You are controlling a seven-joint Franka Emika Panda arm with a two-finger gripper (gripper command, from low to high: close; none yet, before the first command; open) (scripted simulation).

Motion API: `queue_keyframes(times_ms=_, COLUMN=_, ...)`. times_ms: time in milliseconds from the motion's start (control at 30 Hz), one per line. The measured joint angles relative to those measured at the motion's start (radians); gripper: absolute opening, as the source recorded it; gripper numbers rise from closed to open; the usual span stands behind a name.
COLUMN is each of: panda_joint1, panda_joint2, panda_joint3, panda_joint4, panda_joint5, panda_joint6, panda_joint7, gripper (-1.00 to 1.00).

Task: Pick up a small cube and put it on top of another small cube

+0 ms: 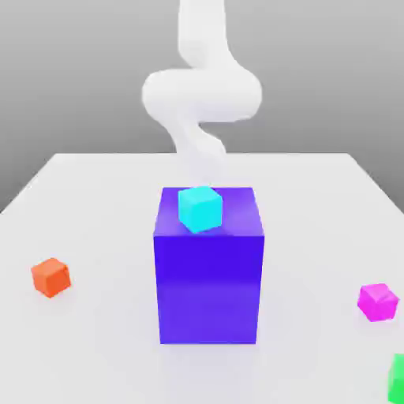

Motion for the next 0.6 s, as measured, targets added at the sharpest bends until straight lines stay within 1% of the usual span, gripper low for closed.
queue_keyframes(times_ms=333, panda_joint1=0.269, panda_joint2=0.369, panda_joint3=0.043, panda_joint4=-0.106, panda_joint5=0.054, panda_joint6=0.175, panda_joint7=-0.394, gripper=0.0)
queue_keyframes(times_ms=500, panda_joint1=0.364, panda_joint2=0.549, panda_joint3=0.106, panda_joint4=-0.158, panda_joint5=0.06, panda_joint6=0.262, panda_joint7=-0.574, gripper=0.0)
queue_keyframes(times_ms=600, panda_joint1=0.431, panda_joint2=0.659, panda_joint3=0.149, panda_joint4=-0.19, panda_joint5=0.038, panda_joint6=0.315, panda_joint7=-0.663, gripper=0.0)
